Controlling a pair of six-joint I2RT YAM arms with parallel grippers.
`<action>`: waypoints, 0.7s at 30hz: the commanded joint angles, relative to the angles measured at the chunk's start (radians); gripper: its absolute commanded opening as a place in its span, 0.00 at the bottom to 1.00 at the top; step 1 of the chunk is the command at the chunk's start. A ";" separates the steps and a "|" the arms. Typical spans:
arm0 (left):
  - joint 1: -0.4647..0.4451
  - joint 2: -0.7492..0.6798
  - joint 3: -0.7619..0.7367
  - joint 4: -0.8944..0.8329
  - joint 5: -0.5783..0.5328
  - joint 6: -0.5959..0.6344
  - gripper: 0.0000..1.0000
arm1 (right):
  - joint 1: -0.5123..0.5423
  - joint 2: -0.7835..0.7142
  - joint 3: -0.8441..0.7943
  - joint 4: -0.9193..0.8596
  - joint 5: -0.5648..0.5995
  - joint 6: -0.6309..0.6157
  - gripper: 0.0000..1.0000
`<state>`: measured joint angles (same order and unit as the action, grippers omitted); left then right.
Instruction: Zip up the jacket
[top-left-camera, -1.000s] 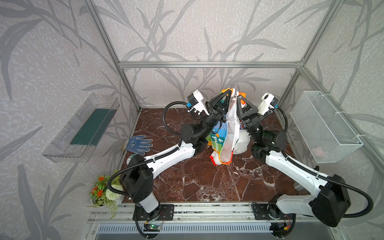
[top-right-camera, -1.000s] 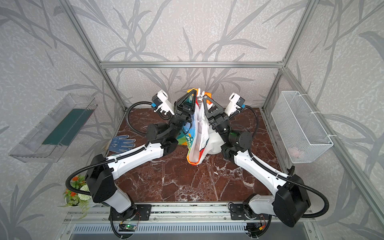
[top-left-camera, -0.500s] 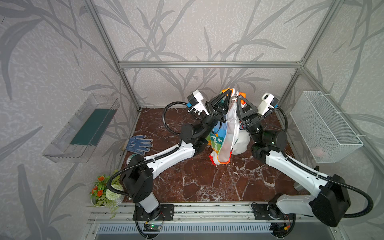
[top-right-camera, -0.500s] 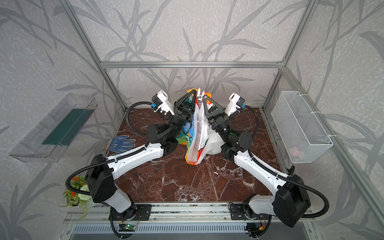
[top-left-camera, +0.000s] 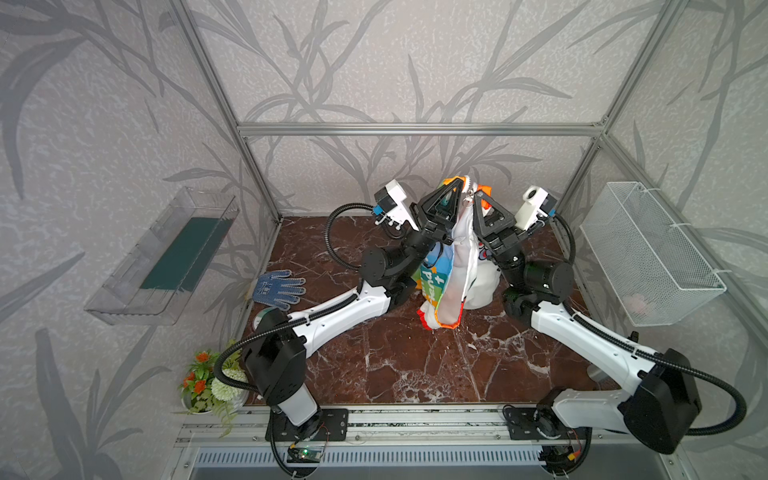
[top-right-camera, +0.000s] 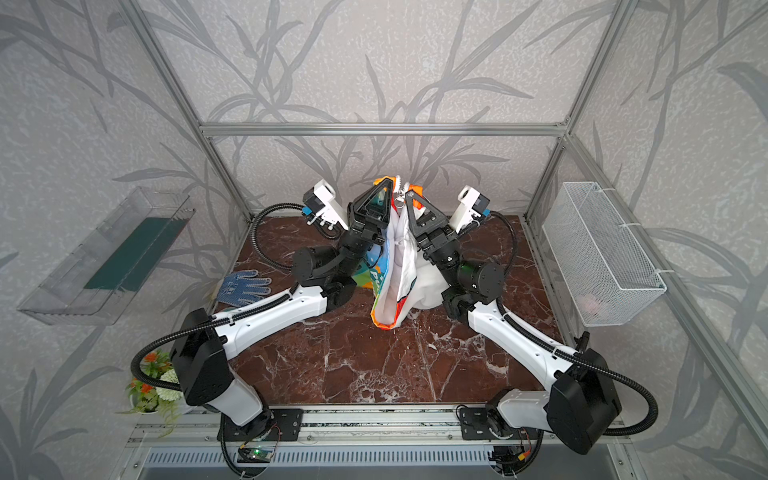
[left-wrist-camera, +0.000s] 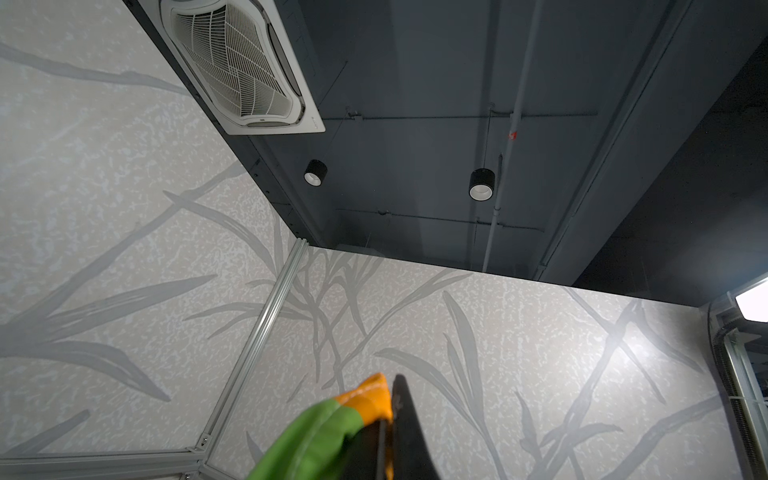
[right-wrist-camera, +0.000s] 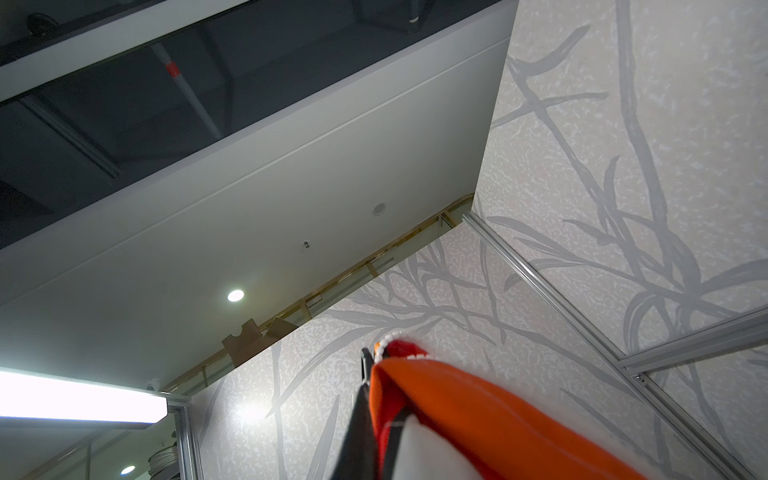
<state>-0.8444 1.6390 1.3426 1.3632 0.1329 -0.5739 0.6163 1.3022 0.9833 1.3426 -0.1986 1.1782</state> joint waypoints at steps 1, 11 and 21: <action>-0.006 -0.018 0.052 0.054 0.017 0.012 0.00 | 0.007 -0.011 -0.009 0.063 0.001 -0.002 0.00; -0.007 -0.006 0.059 0.054 0.019 -0.014 0.00 | 0.007 -0.008 -0.005 0.063 0.001 0.002 0.00; -0.008 0.003 0.056 0.054 0.017 -0.024 0.00 | 0.007 -0.018 0.010 0.063 0.004 -0.003 0.00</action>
<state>-0.8444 1.6390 1.3666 1.3624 0.1356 -0.5846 0.6163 1.3025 0.9646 1.3430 -0.1978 1.1790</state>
